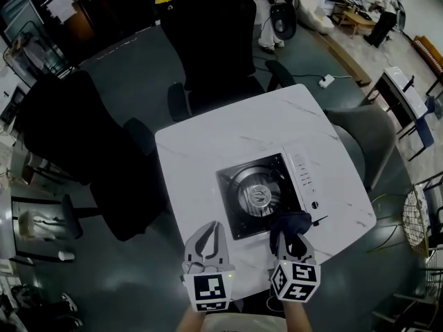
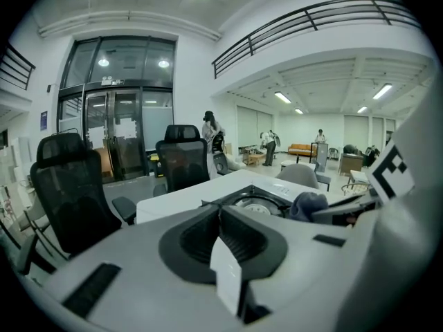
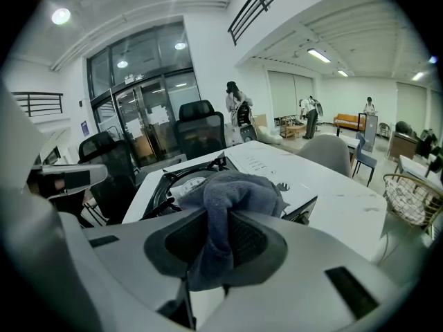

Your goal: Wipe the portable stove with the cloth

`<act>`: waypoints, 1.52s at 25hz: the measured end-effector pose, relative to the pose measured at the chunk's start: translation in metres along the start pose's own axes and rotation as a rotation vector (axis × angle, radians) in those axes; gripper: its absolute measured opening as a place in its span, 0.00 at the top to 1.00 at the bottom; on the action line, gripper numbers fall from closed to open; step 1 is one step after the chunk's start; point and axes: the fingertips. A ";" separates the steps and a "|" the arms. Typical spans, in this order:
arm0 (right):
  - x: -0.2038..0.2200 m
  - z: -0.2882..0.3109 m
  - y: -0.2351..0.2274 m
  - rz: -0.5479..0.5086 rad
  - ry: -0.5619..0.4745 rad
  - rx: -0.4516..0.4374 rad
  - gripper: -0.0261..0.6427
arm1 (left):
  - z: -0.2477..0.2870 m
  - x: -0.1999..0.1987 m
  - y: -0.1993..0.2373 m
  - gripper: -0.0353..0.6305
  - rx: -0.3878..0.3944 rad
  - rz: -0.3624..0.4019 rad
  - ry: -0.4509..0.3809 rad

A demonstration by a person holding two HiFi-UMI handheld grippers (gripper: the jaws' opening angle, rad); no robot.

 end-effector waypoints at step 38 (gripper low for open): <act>0.052 -0.012 0.069 -0.104 0.179 -0.165 0.83 | -0.026 0.031 0.024 0.91 -0.073 -0.059 0.051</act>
Point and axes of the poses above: the fingertips, and each gripper's own axes: z forward along the fingers, y to its left, x out of its underside, and after that the axes turned 7 degrees about -y, right-handed
